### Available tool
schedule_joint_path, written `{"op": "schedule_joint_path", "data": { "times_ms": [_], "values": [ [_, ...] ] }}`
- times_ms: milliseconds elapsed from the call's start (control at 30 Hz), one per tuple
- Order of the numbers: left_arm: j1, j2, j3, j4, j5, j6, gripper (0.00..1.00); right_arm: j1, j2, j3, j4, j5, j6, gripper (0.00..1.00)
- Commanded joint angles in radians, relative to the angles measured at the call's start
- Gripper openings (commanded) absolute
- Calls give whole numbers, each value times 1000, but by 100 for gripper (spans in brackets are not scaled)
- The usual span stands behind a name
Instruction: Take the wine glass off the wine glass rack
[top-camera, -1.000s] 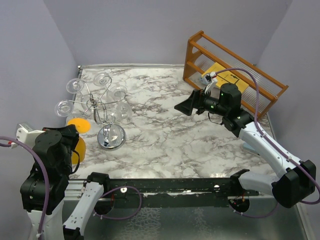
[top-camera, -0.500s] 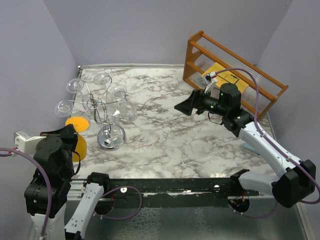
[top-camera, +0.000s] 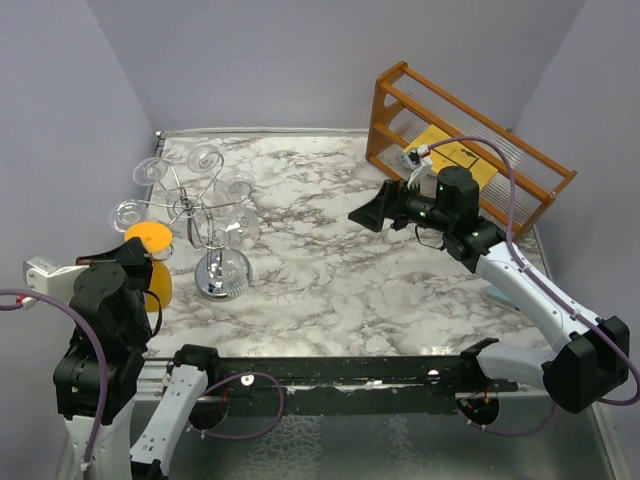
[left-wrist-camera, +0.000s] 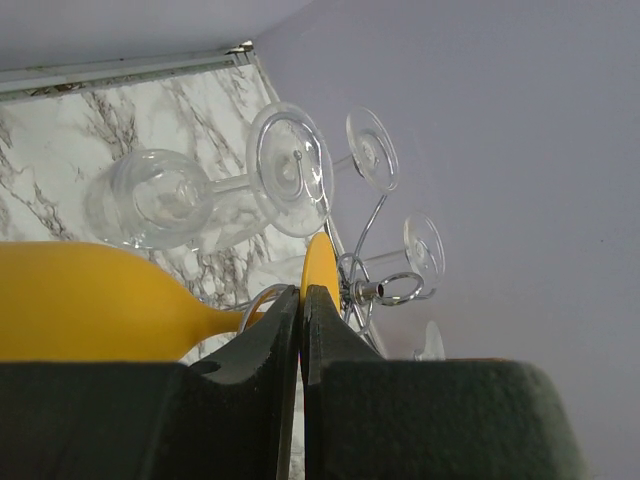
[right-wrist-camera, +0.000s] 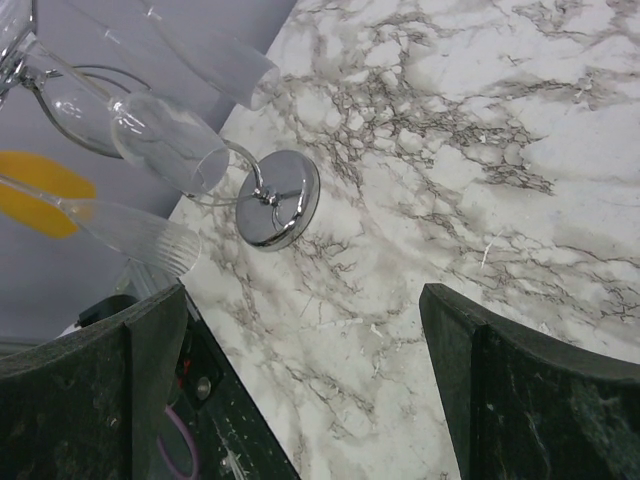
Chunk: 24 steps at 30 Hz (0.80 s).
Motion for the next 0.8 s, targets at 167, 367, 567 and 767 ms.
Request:
{"op": "schedule_joint_path", "data": {
  "times_ms": [167,367,567,767],
  "values": [
    [5,32,-32,89,86,-9,0,5,16,46,-6,26,-7,99],
    [4,12,-17,83,169,-9,0,5,7,43,-7,24,-5,99],
    [5,20,-21,55,248,-15,0,5,-11,39,-8,18,4,99],
    [4,21,-31,51,278,-8,0,5,-32,33,-19,22,4,99]
  ]
}}
